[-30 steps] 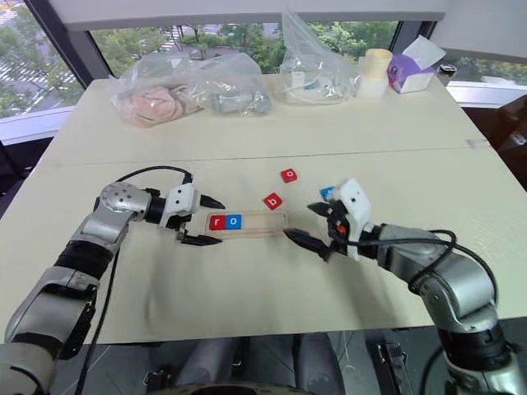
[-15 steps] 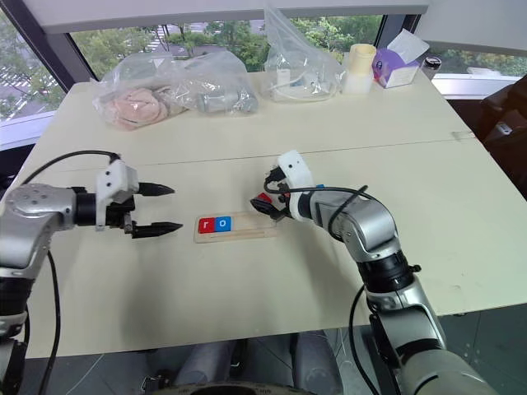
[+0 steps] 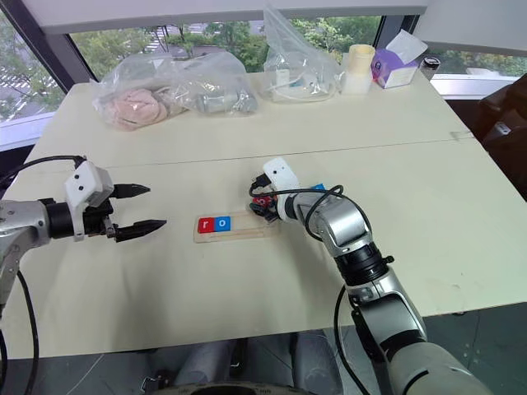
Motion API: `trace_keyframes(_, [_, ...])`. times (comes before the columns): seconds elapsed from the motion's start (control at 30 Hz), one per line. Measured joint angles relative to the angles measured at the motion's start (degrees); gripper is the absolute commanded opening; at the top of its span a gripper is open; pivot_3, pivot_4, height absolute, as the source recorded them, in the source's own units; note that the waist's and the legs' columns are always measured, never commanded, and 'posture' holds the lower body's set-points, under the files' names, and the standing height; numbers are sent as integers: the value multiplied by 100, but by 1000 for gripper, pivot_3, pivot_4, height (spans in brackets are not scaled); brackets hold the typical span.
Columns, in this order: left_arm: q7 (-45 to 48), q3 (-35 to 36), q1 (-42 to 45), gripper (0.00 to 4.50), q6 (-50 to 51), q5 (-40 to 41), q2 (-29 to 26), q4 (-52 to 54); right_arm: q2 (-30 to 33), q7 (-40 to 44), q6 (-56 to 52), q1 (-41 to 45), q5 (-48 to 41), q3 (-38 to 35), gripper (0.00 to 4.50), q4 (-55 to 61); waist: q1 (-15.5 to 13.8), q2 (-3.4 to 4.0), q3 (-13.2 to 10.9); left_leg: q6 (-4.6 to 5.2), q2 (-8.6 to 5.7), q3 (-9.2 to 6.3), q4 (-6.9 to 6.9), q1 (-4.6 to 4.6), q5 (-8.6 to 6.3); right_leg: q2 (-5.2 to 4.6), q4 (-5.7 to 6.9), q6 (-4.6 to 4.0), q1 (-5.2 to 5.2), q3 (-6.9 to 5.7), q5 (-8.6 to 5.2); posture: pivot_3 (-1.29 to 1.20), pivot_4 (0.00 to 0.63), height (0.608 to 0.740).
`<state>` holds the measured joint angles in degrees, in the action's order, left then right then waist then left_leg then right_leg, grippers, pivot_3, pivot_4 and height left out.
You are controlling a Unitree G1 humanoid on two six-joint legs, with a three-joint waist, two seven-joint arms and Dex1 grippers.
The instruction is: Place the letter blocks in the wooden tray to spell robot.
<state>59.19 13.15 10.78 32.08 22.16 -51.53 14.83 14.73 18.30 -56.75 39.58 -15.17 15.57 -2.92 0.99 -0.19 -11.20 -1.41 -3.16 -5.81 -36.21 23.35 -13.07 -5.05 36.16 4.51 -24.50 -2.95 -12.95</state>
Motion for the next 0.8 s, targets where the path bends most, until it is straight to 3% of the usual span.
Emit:
trace_keyframes(0.07, [-68,-5,10,4500,-1,21,2,-1,-29,12,66,8,73,-1,1152,-41,7,0,0,0,0,0,2,-1,0,1,1,0,0,1,0,0,150,740])
trace_keyframes(0.3, [-181,-164,147,4500,-35,97,111,-5,32,-219,-75,-21,271,-273,1154,356,-23,2,-1,-2,-1,2,1,2,1,0,1,-1,-3,4,1,0,150,740])
trace_keyframes(0.43, [-177,-497,253,4500,-37,104,204,263,207,-714,-1137,-615,323,-1159,1154,2151,-93,-10,6,-3,-3,-1,6,6,0,-4,-4,1,-1,8,-1,0,150,740])
trace_keyframes(0.6, [-155,-973,322,4500,-301,-80,206,345,-704,-1259,-2955,-1327,383,-2172,1154,3504,-7,-6,5,-2,5,8,12,-1,0,10,5,-3,-13,34,-1,0,150,740])
trace_keyframes(0.8, [-35,-1250,651,4500,-511,-171,284,-13,-1548,-1511,-3528,-2132,364,-2485,1154,4174,-9,-4,4,-2,11,14,6,-7,1,22,6,-1,-10,37,-1,0,150,740])
